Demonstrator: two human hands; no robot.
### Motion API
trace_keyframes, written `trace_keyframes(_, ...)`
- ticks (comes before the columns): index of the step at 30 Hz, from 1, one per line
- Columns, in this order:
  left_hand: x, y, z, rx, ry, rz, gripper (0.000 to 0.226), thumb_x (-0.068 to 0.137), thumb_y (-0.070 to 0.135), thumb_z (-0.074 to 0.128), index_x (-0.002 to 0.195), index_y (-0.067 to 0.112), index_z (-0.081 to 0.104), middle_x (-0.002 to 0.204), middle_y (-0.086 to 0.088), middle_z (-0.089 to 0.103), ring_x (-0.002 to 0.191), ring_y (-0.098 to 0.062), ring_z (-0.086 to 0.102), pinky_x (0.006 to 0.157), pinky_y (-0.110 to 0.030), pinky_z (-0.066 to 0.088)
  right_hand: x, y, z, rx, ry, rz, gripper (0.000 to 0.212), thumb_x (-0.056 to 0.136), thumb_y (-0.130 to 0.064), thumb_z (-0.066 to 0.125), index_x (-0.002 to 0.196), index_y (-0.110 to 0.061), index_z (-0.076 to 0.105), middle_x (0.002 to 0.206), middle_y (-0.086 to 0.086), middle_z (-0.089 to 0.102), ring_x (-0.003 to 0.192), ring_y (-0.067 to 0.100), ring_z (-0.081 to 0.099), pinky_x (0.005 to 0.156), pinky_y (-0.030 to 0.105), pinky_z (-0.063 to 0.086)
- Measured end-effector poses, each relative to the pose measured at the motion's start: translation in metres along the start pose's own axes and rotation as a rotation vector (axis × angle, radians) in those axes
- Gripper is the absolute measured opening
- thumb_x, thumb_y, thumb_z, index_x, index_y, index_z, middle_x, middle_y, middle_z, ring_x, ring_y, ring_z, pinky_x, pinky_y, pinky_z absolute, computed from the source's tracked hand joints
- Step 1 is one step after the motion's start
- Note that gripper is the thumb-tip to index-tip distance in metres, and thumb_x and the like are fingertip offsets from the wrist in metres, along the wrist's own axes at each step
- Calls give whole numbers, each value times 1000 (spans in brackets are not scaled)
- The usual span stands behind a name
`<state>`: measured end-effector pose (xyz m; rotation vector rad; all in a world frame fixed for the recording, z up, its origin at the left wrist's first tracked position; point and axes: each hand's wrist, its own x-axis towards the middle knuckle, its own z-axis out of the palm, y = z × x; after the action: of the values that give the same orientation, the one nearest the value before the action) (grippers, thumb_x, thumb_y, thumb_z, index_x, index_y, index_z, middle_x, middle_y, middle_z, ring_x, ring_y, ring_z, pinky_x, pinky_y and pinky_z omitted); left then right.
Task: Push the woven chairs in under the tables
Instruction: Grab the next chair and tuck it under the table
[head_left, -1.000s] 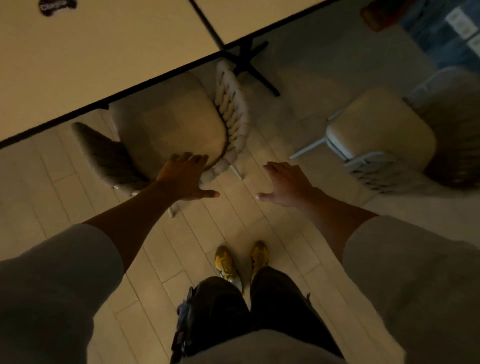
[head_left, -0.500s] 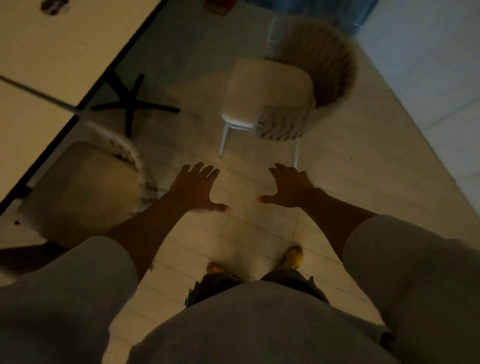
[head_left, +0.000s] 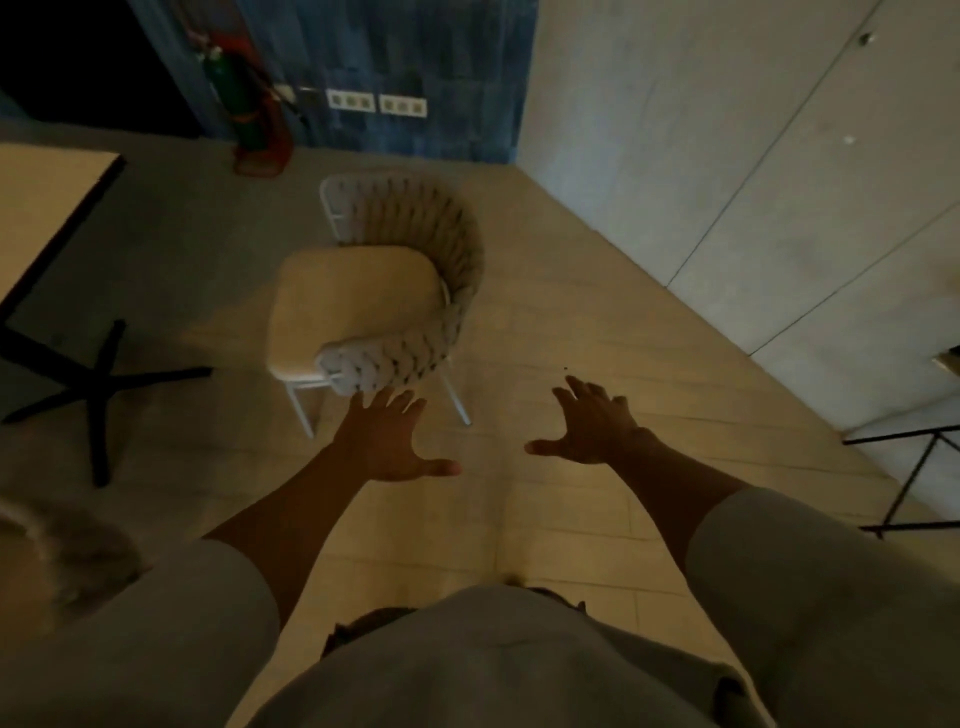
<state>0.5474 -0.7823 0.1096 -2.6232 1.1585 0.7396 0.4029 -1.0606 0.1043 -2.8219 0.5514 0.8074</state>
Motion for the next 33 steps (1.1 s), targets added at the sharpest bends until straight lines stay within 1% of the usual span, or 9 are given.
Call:
trace_keyframes(5, 61, 44, -47, 0, 6, 47, 129, 60, 108, 24, 162, 30, 18, 171, 1, 10, 157, -25, 10, 123, -61, 8, 29, 61, -34, 24, 28, 56, 124, 69, -96, 50, 162, -22, 17, 172, 5, 3, 156, 35, 12, 118, 65, 23)
trace_keyframes(7, 88, 49, -61, -8, -18, 49, 135, 57, 110, 21, 163, 28, 11, 172, 1, 6, 157, -25, 7, 123, -60, 7, 46, 75, -44, 27, 35, 67, 124, 69, -96, 50, 162, -22, 17, 172, 5, 3, 156, 35, 12, 118, 65, 23)
trace_keyframes(10, 134, 44, -81, 17, -53, 49, 136, 58, 110, 21, 164, 25, 8, 172, 0, 6, 157, -27, 9, 123, -60, 9, 75, 88, -60, 39, 46, 79, 123, 70, -95, 51, 163, -22, 16, 172, 5, 4, 156, 35, 12, 119, 65, 22)
trace_keyframes(14, 198, 37, -111, 27, -57, 73, 135, 58, 109, 24, 163, 24, 12, 171, -2, 10, 155, -28, 15, 121, -60, 16, 112, 110, -83, 55, 28, 117, 122, 71, -94, 52, 163, -22, 16, 172, 6, 4, 156, 35, 13, 120, 64, 21)
trace_keyframes(20, 275, 33, -160, 25, -75, 145, 129, 68, 103, 31, 164, 19, 10, 171, -5, 8, 157, -29, 9, 123, -58, 16, 159, 153, -129, 75, 58, 225, 122, 70, -95, 52, 162, -21, 19, 171, 7, 9, 155, 34, 17, 120, 62, 22)
trace_keyframes(23, 306, 33, -181, 14, -64, 159, 129, 68, 102, 32, 163, 17, 11, 171, -6, 10, 156, -29, 12, 123, -54, 18, 185, 159, -152, 58, 50, 201, 122, 70, -94, 52, 162, -22, 19, 171, 7, 10, 155, 34, 17, 121, 62, 22)
trace_keyframes(28, 359, 34, -199, -27, -68, 143, 127, 71, 101, 33, 164, 18, 10, 171, -5, 9, 156, -29, 13, 125, -51, 15, 245, 174, -186, 31, 39, 141, 118, 72, -93, 53, 161, -23, 22, 170, 6, 17, 153, 33, 24, 119, 59, 27)
trace_keyframes(31, 399, 29, -202, -19, -67, 89, 112, 84, 89, 37, 163, 15, 10, 171, -8, 11, 154, -33, 20, 120, -50, 24, 293, 195, -207, 22, -14, 59, 112, 74, -91, 53, 159, -24, 27, 166, 5, 28, 146, 31, 37, 115, 55, 35)
trace_keyframes(33, 414, 25, -202, -38, -87, 52, 102, 92, 77, 43, 163, 12, 8, 170, -11, 12, 153, -34, 22, 118, -47, 29, 317, 208, -220, 8, -28, 40, 112, 73, -92, 52, 159, -24, 28, 164, 4, 32, 143, 30, 41, 114, 53, 38)
